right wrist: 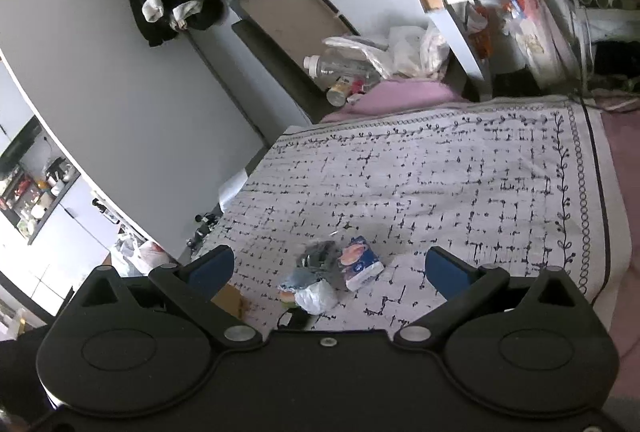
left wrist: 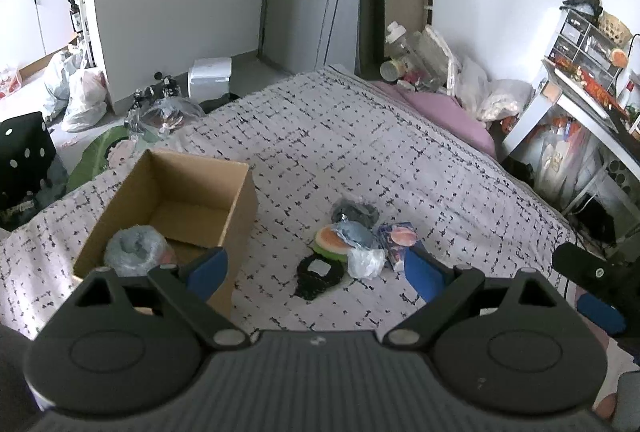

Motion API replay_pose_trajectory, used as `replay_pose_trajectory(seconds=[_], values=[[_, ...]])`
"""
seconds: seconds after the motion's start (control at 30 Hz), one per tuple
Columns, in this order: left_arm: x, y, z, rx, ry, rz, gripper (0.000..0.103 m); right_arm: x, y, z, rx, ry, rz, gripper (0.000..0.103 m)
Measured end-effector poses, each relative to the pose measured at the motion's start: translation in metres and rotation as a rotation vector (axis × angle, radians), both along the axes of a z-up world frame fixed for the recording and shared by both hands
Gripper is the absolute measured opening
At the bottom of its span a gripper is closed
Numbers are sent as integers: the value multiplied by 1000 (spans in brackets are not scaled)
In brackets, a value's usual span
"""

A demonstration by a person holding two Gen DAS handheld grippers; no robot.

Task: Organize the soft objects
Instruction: 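Withdraw both grippers from the box toward the remaining items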

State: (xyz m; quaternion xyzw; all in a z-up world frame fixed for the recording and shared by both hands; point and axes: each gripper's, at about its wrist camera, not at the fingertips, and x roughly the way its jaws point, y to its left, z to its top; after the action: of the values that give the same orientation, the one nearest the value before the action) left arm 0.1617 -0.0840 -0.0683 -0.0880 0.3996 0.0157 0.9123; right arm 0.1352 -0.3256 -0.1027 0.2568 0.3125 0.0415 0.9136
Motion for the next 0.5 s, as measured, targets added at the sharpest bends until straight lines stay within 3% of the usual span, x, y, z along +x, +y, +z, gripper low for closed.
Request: replay_pose_trajectory(seconds=[0.2, 0.5], values=[[7, -15, -13, -5, 10, -25, 94, 8, -9, -14, 42, 55, -3, 103], [25, -31, -35, 6, 62, -54, 94, 27, -32, -34, 191, 98, -28, 103]])
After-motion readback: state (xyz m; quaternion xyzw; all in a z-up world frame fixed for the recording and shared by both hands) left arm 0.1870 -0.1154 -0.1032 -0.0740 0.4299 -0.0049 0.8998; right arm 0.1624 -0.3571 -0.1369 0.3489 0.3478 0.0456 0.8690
